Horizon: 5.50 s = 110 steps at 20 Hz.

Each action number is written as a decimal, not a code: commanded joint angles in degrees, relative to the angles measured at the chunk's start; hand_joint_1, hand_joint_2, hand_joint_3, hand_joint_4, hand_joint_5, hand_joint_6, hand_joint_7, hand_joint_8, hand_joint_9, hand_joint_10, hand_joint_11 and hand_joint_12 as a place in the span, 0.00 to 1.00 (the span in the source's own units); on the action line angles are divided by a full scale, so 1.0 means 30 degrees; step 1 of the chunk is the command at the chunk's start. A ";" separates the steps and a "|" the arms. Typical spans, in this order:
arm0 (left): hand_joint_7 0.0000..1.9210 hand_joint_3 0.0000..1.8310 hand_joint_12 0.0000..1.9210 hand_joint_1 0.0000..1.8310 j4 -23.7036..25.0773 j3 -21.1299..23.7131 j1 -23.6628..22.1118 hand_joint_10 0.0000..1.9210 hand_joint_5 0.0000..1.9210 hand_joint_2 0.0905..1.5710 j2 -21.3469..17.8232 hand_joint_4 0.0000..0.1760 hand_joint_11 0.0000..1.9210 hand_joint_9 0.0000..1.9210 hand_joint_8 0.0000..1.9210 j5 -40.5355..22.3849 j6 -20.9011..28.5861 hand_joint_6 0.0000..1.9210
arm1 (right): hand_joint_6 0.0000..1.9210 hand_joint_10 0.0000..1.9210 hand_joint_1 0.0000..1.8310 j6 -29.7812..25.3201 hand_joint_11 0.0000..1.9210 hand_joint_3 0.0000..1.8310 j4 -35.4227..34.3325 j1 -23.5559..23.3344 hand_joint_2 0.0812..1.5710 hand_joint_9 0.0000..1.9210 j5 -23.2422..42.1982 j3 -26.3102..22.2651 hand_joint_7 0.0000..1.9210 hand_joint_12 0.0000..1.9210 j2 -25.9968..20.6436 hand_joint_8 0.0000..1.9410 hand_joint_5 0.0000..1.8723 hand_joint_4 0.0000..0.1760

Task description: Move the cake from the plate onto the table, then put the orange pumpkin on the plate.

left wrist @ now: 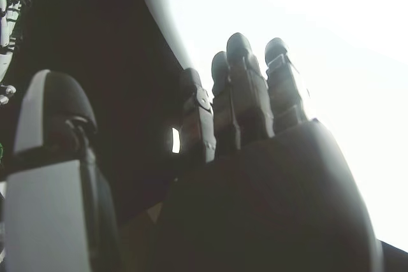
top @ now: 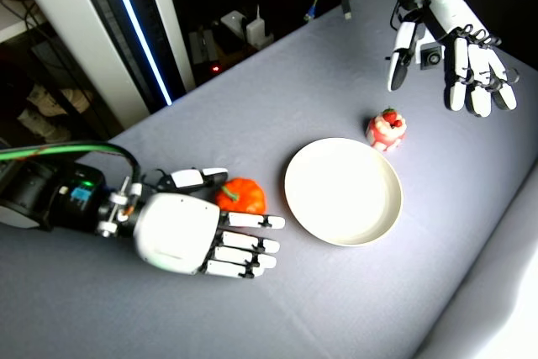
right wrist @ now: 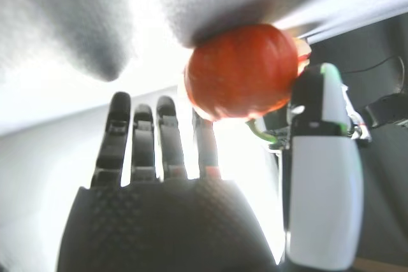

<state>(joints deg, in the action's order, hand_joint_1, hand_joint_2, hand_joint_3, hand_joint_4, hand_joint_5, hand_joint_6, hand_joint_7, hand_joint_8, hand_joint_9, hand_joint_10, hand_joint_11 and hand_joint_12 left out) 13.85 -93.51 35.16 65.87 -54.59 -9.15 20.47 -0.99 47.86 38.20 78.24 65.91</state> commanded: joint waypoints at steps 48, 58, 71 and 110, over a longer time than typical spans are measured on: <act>0.01 0.00 0.50 0.58 0.0302 -0.0532 -0.0527 0.00 0.05 0.57 0.1043 0.80 0.00 0.14 0.00 -0.1510 0.0052 0.00 | 0.58 0.78 0.65 -1.8762 0.21 0.00 3.5228 -1.5843 0.75 0.33 -0.5150 0.0543 0.44 1.00 0.0477 0.70 0.45 0.00; 0.00 0.00 0.35 0.54 0.0417 -0.0522 -0.0626 0.00 0.04 0.54 0.1055 0.85 0.00 0.05 0.00 -0.1678 0.0052 0.00 | 0.59 0.67 0.66 -1.6044 0.36 0.00 3.0966 -1.4160 0.74 0.43 -0.5686 0.1585 0.48 0.85 0.1267 0.65 0.44 0.00; 0.02 0.00 0.32 0.54 0.0167 -0.0349 -0.0911 0.00 0.07 0.57 0.1154 0.85 0.00 0.03 0.00 -0.2539 0.0052 0.00 | 0.58 0.98 0.63 -1.3183 0.63 0.00 2.6460 -1.2134 0.72 0.61 -0.5516 0.3984 0.56 1.00 0.2797 0.89 0.48 0.00; 0.00 0.00 0.31 0.54 -0.6409 0.1993 0.5076 0.00 0.07 0.57 -0.3922 0.90 0.00 0.00 0.00 -0.3133 0.0052 0.01 | 0.02 0.00 0.55 -0.8236 0.00 0.00 1.7662 -1.0826 0.56 0.21 -0.2953 0.4660 0.25 0.58 0.3082 0.00 0.37 0.59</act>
<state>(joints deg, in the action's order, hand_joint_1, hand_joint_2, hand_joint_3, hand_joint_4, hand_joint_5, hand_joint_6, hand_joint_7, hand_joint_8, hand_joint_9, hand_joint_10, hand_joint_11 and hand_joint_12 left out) -3.46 -87.13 50.87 54.17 -57.56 -9.15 -4.16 54.68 15.88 24.88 92.23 75.40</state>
